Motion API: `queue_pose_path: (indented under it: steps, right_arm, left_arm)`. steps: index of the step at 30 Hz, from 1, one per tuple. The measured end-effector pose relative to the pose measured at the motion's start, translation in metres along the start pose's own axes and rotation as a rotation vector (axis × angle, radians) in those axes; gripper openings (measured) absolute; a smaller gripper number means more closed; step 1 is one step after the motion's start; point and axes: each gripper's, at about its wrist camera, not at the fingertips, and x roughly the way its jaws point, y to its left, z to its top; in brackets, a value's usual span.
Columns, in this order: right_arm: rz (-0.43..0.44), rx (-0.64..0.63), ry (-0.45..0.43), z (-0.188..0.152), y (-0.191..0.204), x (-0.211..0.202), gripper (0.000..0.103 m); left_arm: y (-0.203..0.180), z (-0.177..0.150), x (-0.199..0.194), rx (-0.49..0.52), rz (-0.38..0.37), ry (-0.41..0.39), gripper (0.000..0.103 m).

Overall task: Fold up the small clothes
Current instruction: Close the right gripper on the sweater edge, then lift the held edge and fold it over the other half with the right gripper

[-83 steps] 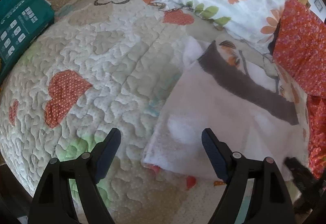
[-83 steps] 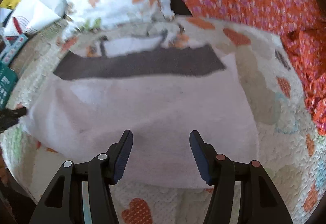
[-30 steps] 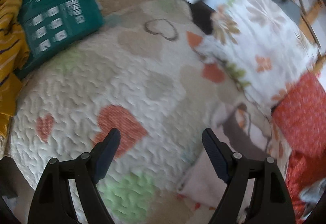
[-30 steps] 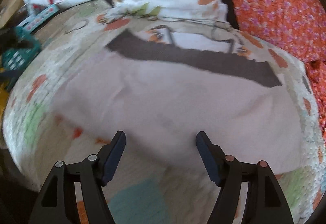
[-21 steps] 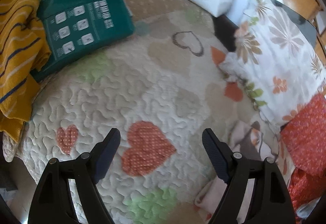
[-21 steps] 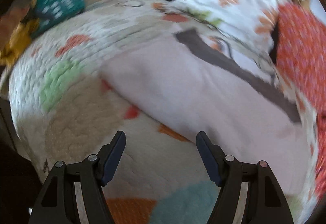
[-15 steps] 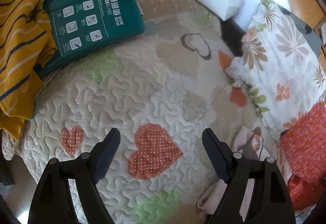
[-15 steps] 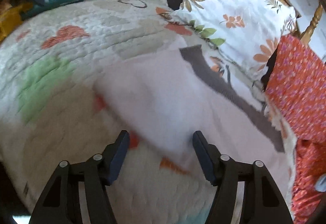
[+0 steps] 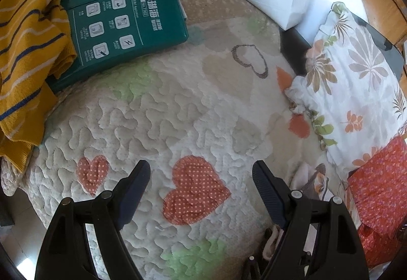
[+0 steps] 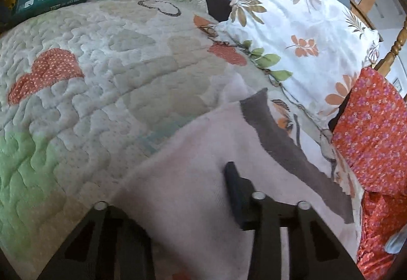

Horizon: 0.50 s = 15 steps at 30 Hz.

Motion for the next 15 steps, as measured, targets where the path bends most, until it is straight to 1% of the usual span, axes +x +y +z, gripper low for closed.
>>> queue_pose_path:
  steps: [5,6,7,8,10,11,15]
  right_arm:
    - [0.028,0.033,0.003,-0.002,-0.003,0.003,0.034]
    - [0.036,0.042,0.004,-0.002,-0.004,0.003,0.031]
    - [0.043,0.055,0.004,-0.002,-0.006,0.003,0.024]
    - [0.049,0.066,0.007,-0.002,-0.008,0.004,0.022]
    - [0.085,0.112,0.002,-0.002,-0.017,0.002,0.016]
    - [0.103,0.133,0.001,-0.002,-0.022,0.001,0.015]
    - [0.224,0.298,0.001,0.0,-0.056,-0.007,0.014]
  left_arm:
    - [-0.008,-0.005,0.0,0.031,0.002,0.004,0.082]
    - [-0.009,-0.005,0.0,0.035,0.006,0.001,0.081]
    - [-0.009,-0.005,0.0,0.034,0.009,0.0,0.081]
    - [-0.009,-0.005,0.0,0.03,0.013,-0.001,0.081]
    - [-0.008,-0.005,0.002,0.02,0.018,0.002,0.081]
    - [-0.008,-0.005,0.004,0.016,0.021,0.007,0.081]
    - [-0.018,-0.01,0.013,0.018,0.019,0.035,0.081]
